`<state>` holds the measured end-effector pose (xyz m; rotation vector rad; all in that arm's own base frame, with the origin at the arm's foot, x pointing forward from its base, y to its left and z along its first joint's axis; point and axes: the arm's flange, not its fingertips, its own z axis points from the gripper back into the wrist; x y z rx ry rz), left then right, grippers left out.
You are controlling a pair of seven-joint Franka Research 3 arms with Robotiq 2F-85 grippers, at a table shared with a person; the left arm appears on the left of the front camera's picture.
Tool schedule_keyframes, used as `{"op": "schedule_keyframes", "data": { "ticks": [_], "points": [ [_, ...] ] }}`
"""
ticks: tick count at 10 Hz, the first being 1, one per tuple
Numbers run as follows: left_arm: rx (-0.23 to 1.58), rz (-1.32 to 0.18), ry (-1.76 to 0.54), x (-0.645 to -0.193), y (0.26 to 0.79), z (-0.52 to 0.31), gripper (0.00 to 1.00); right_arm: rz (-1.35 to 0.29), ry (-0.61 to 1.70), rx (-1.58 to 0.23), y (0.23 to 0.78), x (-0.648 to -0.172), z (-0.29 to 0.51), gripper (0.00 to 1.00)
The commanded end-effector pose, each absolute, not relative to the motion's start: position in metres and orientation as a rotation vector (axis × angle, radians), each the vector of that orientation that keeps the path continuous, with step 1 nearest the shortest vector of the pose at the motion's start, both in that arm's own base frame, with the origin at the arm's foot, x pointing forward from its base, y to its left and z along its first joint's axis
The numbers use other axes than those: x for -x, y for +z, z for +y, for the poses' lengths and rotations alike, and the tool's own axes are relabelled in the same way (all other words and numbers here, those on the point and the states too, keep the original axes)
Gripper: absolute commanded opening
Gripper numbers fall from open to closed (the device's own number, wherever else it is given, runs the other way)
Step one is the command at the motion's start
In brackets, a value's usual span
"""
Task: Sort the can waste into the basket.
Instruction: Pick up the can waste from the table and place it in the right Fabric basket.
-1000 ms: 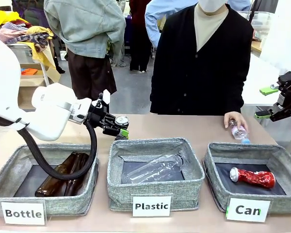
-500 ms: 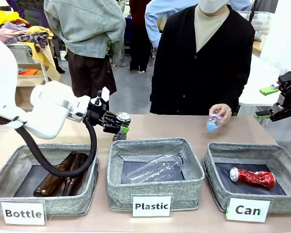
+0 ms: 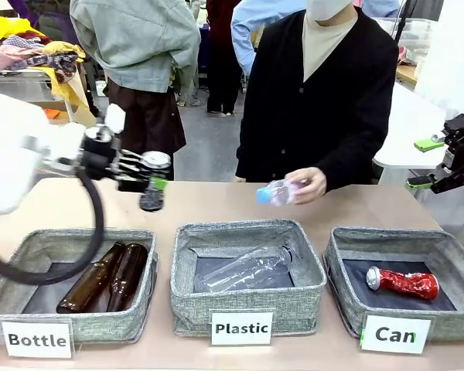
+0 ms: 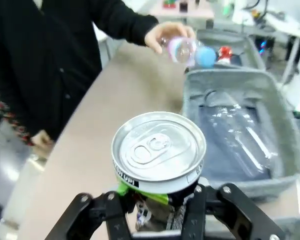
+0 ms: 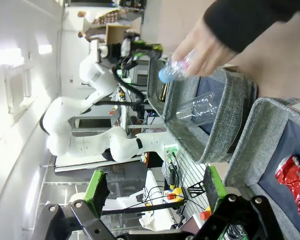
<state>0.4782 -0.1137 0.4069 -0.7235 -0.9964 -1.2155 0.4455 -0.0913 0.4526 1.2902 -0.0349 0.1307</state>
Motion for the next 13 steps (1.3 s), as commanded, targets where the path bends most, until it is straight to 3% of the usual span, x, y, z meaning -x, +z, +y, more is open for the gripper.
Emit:
{"op": "schedule_keyframes", "data": {
  "ticks": [1, 5, 6, 10, 13],
  "points": [
    [0.705, -1.01, -1.272, -0.423, 0.444, -0.056, 0.0, -0.038, 0.155, -1.294, 0.455, -0.446, -0.093, 1.0],
    [0.936, -0.931, -1.36, -0.34, 0.447, 0.036, 0.0, -0.038, 0.155, -1.294, 0.455, -0.446, -0.093, 1.0],
    [0.906, -0.921, -1.355, -0.33, 0.438, 0.032, 0.0, -0.038, 0.155, -1.294, 0.455, -0.446, -0.093, 1.0],
    [0.934, -0.808, -1.367, -0.363, 0.424, -0.03, 0.0, -0.038, 0.155, -1.294, 0.455, -0.446, -0.093, 1.0],
    [0.965, -0.821, -1.265, -0.394, 0.429, -0.028, 0.0, -0.038, 0.155, -1.294, 0.455, -0.446, -0.093, 1.0]
  ]
}}
